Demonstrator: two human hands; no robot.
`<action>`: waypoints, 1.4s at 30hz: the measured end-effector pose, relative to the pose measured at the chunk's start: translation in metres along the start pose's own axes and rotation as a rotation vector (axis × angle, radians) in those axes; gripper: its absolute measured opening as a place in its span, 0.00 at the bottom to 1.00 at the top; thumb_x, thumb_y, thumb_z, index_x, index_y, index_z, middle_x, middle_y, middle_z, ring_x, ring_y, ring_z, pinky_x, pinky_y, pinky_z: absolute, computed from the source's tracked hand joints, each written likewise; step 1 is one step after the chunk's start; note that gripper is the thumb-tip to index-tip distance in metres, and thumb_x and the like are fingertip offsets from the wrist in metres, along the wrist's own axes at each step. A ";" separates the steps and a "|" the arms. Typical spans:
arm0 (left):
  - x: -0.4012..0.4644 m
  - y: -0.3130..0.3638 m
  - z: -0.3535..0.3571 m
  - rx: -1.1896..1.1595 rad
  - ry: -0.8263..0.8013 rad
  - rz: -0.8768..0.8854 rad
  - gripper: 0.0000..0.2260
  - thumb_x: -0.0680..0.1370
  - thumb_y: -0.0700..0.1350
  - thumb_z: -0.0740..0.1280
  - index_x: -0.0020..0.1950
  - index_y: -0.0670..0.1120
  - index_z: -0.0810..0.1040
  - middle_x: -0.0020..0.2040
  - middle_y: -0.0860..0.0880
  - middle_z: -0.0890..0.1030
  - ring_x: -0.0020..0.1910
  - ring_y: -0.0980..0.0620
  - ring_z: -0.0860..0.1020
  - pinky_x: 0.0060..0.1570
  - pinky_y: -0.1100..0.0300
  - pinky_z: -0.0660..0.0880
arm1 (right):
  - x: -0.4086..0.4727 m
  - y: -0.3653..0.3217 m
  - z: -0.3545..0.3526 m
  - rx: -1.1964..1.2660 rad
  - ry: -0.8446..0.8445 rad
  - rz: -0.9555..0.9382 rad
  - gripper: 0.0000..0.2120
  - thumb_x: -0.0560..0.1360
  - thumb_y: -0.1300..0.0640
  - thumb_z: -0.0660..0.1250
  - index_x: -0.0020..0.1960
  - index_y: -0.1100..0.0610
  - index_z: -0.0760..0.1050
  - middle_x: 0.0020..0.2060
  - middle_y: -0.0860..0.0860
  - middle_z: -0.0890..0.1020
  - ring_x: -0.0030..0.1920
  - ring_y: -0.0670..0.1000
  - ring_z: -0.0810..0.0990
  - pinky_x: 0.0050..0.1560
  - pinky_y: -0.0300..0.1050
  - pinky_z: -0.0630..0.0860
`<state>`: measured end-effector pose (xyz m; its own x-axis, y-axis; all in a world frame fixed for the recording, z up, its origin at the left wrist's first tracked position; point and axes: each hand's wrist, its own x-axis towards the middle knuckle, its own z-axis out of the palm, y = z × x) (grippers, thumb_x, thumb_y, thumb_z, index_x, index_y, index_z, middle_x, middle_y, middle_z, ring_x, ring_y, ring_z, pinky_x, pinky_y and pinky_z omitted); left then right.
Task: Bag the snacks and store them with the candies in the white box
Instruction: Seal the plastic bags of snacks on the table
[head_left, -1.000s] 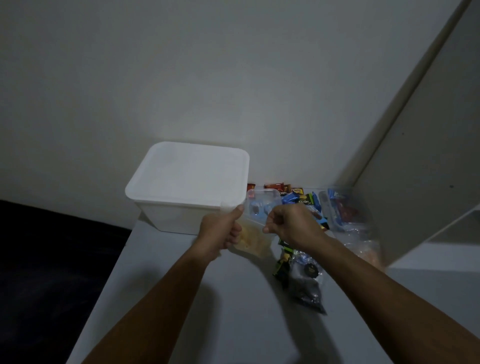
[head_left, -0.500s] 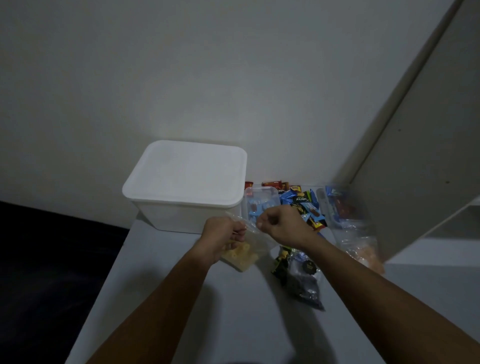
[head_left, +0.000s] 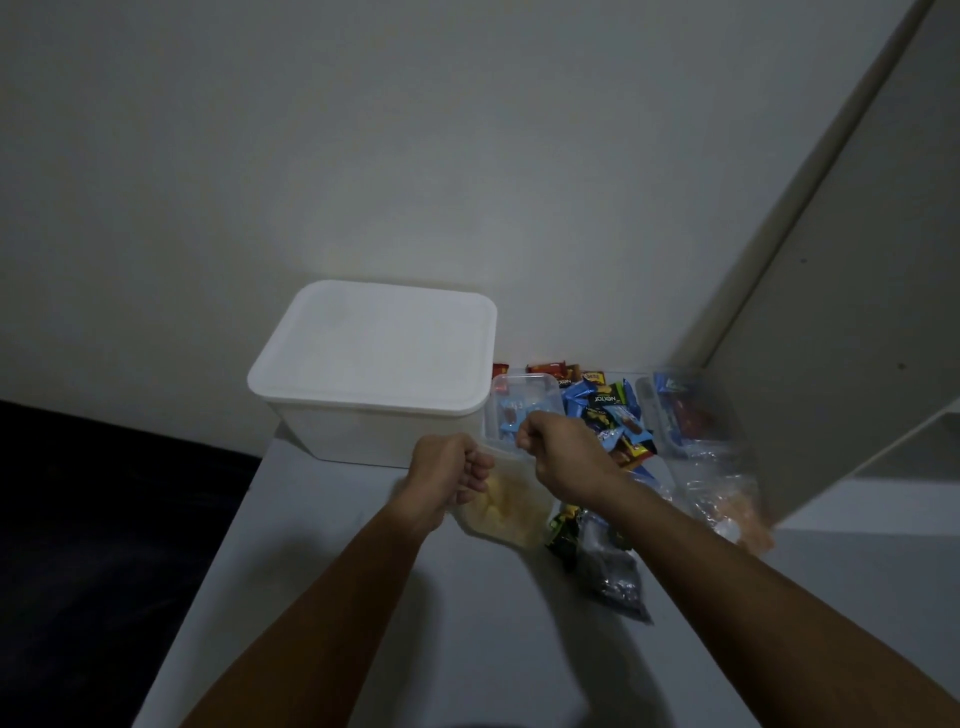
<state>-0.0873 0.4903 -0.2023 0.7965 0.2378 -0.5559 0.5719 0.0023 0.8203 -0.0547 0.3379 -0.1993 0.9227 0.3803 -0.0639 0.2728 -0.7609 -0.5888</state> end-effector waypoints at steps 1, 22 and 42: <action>0.000 0.000 0.001 -0.001 0.019 -0.002 0.12 0.76 0.40 0.59 0.39 0.38 0.80 0.32 0.44 0.79 0.31 0.48 0.77 0.30 0.61 0.69 | 0.000 0.000 0.001 -0.011 0.008 0.000 0.10 0.73 0.71 0.61 0.47 0.58 0.76 0.45 0.52 0.80 0.47 0.52 0.78 0.50 0.51 0.78; 0.040 -0.042 -0.024 -0.034 0.315 0.101 0.04 0.71 0.43 0.71 0.37 0.44 0.82 0.35 0.42 0.83 0.34 0.40 0.83 0.38 0.38 0.81 | 0.031 0.009 0.019 0.210 0.027 0.134 0.31 0.73 0.71 0.65 0.74 0.56 0.64 0.67 0.57 0.73 0.66 0.55 0.73 0.55 0.38 0.71; 0.026 -0.052 0.096 0.587 -0.191 0.262 0.08 0.71 0.41 0.71 0.47 0.48 0.77 0.48 0.47 0.81 0.49 0.47 0.80 0.50 0.53 0.78 | -0.038 0.129 -0.001 0.215 -0.062 0.778 0.15 0.74 0.55 0.70 0.55 0.58 0.68 0.48 0.57 0.75 0.43 0.51 0.75 0.36 0.39 0.76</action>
<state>-0.0770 0.4032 -0.2724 0.9135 -0.0173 -0.4064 0.3237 -0.5739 0.7523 -0.0545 0.2248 -0.2724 0.8080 -0.1827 -0.5601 -0.5052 -0.7041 -0.4991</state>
